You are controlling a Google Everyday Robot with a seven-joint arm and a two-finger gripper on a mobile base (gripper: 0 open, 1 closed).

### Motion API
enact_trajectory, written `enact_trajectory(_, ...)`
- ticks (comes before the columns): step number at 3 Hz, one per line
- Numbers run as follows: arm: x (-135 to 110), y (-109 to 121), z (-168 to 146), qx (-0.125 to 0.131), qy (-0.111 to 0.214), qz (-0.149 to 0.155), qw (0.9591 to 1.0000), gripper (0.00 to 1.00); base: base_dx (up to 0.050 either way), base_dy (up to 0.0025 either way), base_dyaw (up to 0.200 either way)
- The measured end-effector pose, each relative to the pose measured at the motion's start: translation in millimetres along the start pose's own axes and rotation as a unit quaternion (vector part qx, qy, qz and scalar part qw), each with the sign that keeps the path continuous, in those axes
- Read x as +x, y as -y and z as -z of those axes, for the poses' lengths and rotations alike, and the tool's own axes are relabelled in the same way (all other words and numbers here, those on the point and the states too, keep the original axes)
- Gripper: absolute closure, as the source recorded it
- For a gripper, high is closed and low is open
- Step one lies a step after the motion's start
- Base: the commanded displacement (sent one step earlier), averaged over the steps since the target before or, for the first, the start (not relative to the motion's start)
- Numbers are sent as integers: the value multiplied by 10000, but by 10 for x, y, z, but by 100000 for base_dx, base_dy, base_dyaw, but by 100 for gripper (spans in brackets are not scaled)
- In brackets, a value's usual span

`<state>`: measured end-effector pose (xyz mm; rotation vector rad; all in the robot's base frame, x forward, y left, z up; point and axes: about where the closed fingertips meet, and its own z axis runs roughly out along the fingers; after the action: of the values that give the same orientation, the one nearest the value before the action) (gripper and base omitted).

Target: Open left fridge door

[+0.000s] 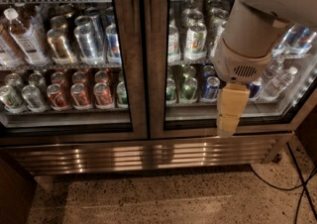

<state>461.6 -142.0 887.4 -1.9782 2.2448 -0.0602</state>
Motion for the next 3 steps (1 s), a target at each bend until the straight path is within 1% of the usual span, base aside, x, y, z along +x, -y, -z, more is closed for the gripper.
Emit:
enact_trajectory(1, -317, -127, -3, 45, -86, 313, 9995, 0, 0, 0, 0)
enact_trajectory(2, -317, -127, -3, 45, -86, 314, 9995, 0, 0, 0, 0)
enact_trajectory(3, -279, -113, -21, -83, 411, 428, 9982, 0, 0, 0, 0)
